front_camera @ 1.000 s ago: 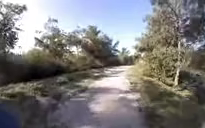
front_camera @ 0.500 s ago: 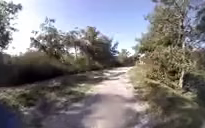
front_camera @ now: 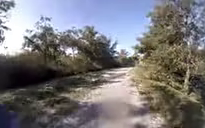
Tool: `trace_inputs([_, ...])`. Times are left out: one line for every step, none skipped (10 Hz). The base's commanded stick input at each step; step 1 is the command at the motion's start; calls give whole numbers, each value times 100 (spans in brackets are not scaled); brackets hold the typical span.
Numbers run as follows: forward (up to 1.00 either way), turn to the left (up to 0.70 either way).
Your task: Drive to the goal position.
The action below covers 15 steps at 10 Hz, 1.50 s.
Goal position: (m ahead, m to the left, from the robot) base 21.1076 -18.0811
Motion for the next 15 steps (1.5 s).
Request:
trace_inputs([70,0])
trace_inputs([70,0])
trace_inputs([70,0])
trace_inputs([70,0])
trace_inputs([70,0])
trace_inputs([70,0])
trace_inputs([70,0])
trace_inputs([70,0])
trace_inputs([70,0])
trace_inputs([70,0])
trace_inputs([70,0])
trace_inputs([70,0])
trace_inputs([70,0])
trace_inputs([70,0])
trace_inputs([70,0])
